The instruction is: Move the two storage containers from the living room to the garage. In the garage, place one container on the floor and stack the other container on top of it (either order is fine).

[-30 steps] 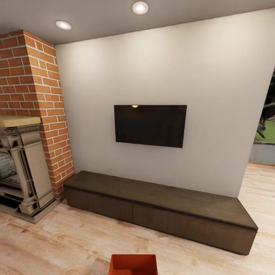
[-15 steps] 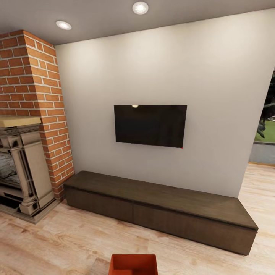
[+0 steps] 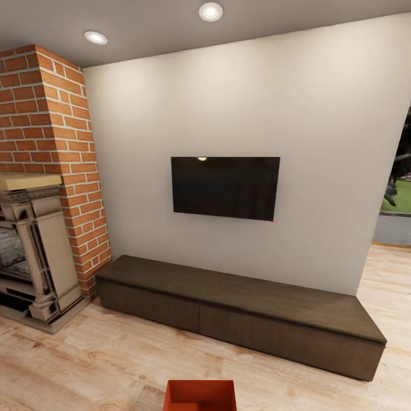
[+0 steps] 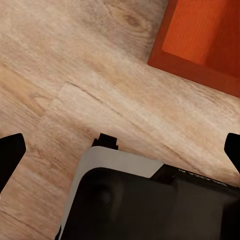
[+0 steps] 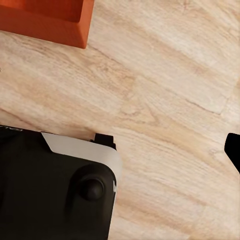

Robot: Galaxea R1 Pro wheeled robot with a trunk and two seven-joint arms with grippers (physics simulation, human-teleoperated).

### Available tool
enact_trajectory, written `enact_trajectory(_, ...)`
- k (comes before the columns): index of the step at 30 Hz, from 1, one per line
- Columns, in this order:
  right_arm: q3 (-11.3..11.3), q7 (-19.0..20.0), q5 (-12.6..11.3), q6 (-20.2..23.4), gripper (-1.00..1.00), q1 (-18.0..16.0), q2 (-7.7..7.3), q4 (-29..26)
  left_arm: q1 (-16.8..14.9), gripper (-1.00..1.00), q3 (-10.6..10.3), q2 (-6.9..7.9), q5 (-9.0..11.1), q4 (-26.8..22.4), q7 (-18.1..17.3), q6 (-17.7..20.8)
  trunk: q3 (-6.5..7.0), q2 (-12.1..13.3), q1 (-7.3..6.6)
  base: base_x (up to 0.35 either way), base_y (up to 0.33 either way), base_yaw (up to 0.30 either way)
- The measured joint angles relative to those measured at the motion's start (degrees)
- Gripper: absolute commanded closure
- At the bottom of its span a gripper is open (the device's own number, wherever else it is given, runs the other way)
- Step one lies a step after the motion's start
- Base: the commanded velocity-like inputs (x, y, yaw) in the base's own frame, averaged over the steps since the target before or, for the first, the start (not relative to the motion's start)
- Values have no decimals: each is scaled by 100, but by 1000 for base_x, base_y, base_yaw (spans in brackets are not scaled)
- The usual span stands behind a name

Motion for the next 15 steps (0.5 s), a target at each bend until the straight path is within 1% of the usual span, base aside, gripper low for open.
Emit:
enact_trajectory(7, -8, 1, 4, -6, -100, 0, 2, 0, 0, -100, 0, -7, 0, 0, 1, 0, 0, 0, 0, 0, 211, 0)
enact_trajectory(10, -8, 1, 11, -7, -100, 0, 2, 0, 0, -100, 0, -8, 0, 0, 0, 0, 0, 0, 0, 0, 71, 0)
enact_trajectory(15, -8, -3, 13, -7, -100, 0, 4, 0, 0, -100, 0, -9, 0, 0, -1, 0, 0, 0, 0, 0, 18, 0)
